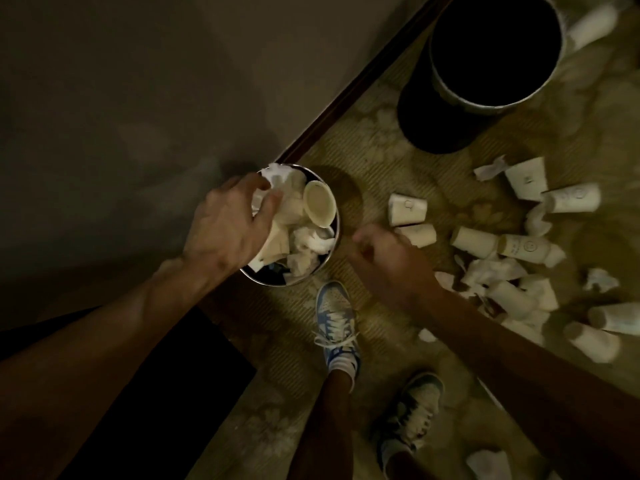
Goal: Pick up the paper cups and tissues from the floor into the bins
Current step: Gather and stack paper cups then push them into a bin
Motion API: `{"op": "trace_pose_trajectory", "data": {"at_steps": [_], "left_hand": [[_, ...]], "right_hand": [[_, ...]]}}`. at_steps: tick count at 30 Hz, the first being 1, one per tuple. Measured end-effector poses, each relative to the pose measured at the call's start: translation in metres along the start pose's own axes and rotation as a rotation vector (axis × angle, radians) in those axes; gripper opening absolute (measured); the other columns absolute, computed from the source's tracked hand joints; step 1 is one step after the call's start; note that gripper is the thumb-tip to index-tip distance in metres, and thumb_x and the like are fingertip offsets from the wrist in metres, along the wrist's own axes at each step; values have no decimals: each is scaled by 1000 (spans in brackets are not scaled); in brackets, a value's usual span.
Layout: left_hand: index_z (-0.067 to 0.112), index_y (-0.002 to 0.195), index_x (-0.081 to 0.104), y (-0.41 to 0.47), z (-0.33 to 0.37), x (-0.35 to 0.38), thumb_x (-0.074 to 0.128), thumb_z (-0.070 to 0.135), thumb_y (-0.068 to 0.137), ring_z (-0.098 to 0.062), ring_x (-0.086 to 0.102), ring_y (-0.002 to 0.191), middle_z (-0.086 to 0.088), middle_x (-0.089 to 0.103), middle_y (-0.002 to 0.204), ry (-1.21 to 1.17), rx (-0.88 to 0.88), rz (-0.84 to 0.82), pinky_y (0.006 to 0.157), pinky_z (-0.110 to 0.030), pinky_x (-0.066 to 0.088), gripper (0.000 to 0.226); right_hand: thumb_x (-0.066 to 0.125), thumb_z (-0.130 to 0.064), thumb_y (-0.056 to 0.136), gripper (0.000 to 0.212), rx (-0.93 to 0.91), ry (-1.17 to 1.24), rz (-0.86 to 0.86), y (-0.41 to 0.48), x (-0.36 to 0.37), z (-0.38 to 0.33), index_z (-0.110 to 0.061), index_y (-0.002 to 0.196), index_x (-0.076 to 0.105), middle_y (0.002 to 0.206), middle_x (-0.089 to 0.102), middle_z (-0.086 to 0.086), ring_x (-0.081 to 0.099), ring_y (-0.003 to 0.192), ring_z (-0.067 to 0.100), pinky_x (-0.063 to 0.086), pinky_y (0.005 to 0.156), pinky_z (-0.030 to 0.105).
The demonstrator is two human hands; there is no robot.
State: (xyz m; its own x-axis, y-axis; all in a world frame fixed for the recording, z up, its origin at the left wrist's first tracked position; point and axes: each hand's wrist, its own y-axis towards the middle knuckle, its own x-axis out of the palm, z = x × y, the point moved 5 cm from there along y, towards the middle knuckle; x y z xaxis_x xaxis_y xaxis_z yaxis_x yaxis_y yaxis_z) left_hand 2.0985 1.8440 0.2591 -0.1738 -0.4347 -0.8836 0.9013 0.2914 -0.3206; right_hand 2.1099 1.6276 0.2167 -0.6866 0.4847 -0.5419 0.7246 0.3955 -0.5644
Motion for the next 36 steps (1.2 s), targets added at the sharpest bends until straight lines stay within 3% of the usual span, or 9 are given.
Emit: {"op": "trace_pose_trajectory", "data": {"at_steps": [4, 8, 14, 16, 18, 24, 28, 33, 36], "left_hand": [[12, 108, 65, -24, 43, -11, 47, 33, 102, -35, 65, 83, -15, 71, 92, 186, 98, -172, 76, -43, 54, 28], [19, 88, 61, -63, 103, 0, 49, 39, 99, -27, 62, 73, -9, 70, 81, 230, 263, -247, 64, -32, 44, 26], [33, 66, 42, -122, 174, 110, 52, 46, 95, -9, 47, 62, 12, 48, 65, 251, 415, -505, 55, -28, 33, 33], [33, 72, 50, -135, 175, 159, 56, 41, 96, -7, 54, 67, 10, 57, 73, 187, 385, -599, 55, -29, 42, 25], [24, 84, 59, -144, 170, 205, 59, 35, 96, -14, 61, 77, 2, 64, 84, 123, 362, -646, 67, -32, 52, 15], [16, 105, 64, -119, 143, 324, 61, 32, 93, -21, 64, 88, -4, 68, 96, 94, 331, -644, 74, -34, 52, 20], [19, 125, 58, -87, 130, 391, 59, 37, 94, -24, 62, 100, -6, 63, 115, 87, 360, -606, 82, -38, 53, 35], [34, 142, 47, -61, 127, 446, 50, 34, 100, -22, 35, 136, -3, 36, 151, 261, 828, -560, 107, -41, 39, 42], [42, 144, 43, -55, 127, 463, 37, 40, 101, -21, 23, 139, -3, 28, 157, 385, 1088, -573, 111, -37, 29, 43]], "right_hand": [[54, -30, 96, 25, 39, 42, -33, -52, -26, 24, -19, 117, 60, 95, 63, -1, 59, 96, 20, 37, 74, 27], [54, -38, 94, 8, 80, 96, 14, -102, -40, 57, -30, 94, 56, 77, 53, -16, 52, 77, 9, 31, 59, 24], [62, -33, 92, 19, 216, 223, 146, -167, -20, 155, -26, 79, 51, 73, 56, -5, 56, 71, 16, 39, 61, 29], [62, -32, 93, 13, 268, 257, 144, -180, -4, 191, -24, 87, 54, 79, 60, -4, 60, 76, 17, 47, 66, 32], [61, -33, 94, 9, 335, 291, 127, -188, 16, 223, -25, 98, 57, 85, 61, -7, 62, 80, 14, 54, 73, 35], [63, -30, 94, 23, 369, 293, 107, -151, 78, 308, -22, 115, 59, 98, 62, -6, 60, 86, 9, 49, 69, 23], [67, -31, 91, 38, 343, 219, 133, -105, 109, 365, -21, 125, 56, 117, 63, 2, 60, 100, 14, 51, 83, 29], [75, -34, 83, 68, 158, 53, 114, -61, 142, 414, -27, 143, 42, 144, 44, 3, 52, 117, 16, 49, 93, 30], [75, -39, 81, 79, -20, -85, 120, -46, 158, 426, -25, 148, 37, 149, 35, 5, 47, 124, 19, 48, 96, 29]]}}
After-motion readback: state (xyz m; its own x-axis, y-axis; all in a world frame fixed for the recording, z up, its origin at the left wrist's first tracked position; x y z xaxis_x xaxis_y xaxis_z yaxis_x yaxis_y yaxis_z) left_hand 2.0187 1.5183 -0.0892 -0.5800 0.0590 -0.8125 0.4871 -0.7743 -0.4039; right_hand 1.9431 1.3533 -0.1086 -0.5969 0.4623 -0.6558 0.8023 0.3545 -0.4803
